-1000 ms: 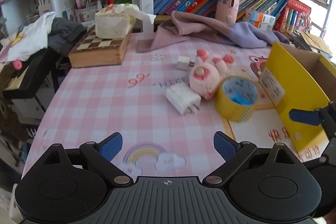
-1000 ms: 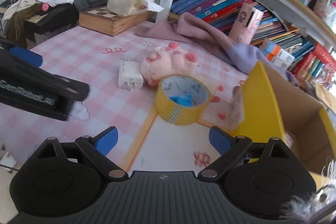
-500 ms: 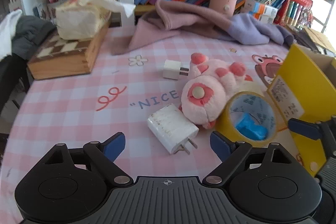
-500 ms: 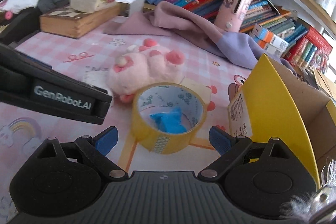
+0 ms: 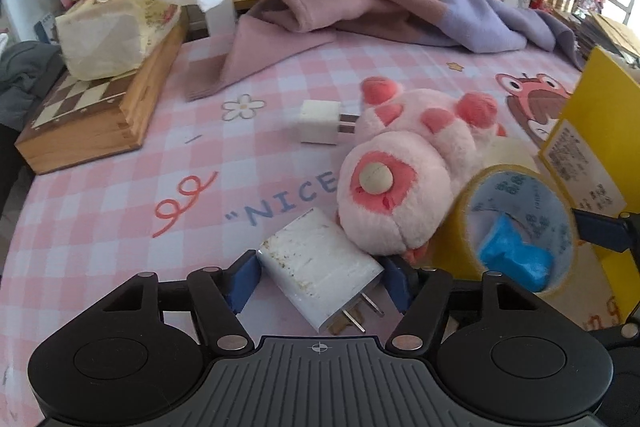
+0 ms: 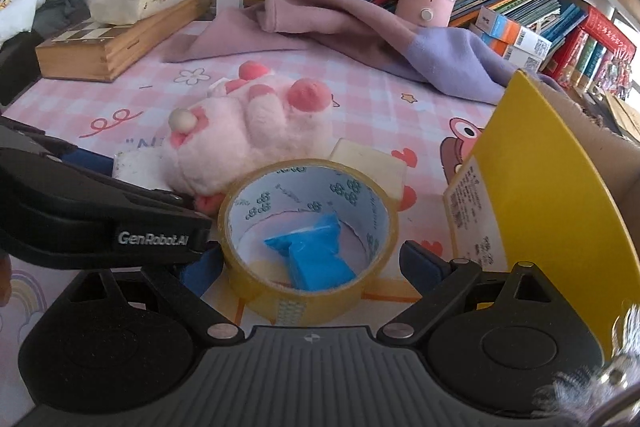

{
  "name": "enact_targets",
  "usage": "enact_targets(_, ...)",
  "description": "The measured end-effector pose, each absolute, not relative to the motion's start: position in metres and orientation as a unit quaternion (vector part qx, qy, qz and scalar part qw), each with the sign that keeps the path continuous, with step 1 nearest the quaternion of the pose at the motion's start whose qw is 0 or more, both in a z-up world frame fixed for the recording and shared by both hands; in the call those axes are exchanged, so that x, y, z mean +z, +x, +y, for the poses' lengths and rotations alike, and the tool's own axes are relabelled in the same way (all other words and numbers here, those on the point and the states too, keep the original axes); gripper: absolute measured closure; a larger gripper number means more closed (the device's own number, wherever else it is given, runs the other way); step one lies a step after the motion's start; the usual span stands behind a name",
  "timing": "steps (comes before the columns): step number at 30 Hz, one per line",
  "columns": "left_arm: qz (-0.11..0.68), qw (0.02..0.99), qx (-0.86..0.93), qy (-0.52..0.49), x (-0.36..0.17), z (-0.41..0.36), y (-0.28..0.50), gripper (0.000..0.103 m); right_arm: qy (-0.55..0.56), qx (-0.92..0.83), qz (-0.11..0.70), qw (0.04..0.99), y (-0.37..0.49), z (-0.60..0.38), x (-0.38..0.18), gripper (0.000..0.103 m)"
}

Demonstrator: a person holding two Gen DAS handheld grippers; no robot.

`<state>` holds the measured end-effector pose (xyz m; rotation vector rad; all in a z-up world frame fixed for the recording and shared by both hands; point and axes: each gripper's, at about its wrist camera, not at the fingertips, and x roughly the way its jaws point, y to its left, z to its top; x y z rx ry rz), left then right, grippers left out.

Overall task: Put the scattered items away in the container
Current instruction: 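Grasp the white charger with the left tool while the right tool grasps the tape roll, then lift and carry the charger and tape roll over the yellow box with both tools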

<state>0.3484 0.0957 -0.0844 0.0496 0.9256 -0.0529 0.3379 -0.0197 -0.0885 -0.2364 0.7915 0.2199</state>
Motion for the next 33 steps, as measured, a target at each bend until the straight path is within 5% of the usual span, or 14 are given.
enact_targets(23,0.448,0.894,0.010,-0.025,-0.081,0.138,0.339,0.038,-0.065,0.128,0.409,0.901,0.361,-0.028,-0.091,0.012)
enact_targets(33,0.402,0.914,-0.001,-0.056,-0.044,0.141,0.298,0.038,-0.086,0.152,0.344,0.923,0.336,-0.030,-0.054,0.012)
